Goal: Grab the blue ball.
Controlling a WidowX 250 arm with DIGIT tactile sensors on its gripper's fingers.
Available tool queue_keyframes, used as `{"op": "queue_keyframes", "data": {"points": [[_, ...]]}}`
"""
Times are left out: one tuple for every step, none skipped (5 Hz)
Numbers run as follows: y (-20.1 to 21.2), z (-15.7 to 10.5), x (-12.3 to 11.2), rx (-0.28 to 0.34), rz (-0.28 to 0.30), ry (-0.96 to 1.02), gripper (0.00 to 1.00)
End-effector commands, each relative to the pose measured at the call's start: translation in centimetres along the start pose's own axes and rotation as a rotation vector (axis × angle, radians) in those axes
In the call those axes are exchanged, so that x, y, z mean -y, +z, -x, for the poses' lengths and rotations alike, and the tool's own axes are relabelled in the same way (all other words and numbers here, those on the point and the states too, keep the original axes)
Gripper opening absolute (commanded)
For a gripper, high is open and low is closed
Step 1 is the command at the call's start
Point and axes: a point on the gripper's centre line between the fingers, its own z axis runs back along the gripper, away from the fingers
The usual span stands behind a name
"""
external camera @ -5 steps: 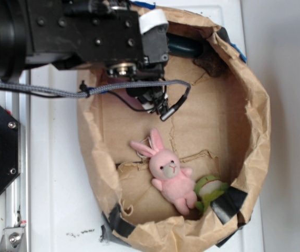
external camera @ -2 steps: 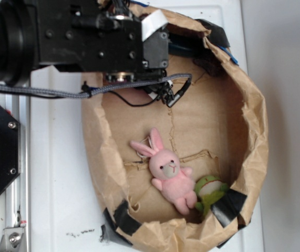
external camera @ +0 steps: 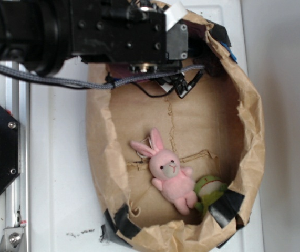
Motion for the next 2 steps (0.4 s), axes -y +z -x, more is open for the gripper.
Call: {"op": "queue_keyframes", "data": {"points": [[0.1,-1.7,-1.0,0.06,-0.009,0.063,1.0],[-1.2,-1.5,-1.2,0.054,-0.032,0.058,1.0]]}}
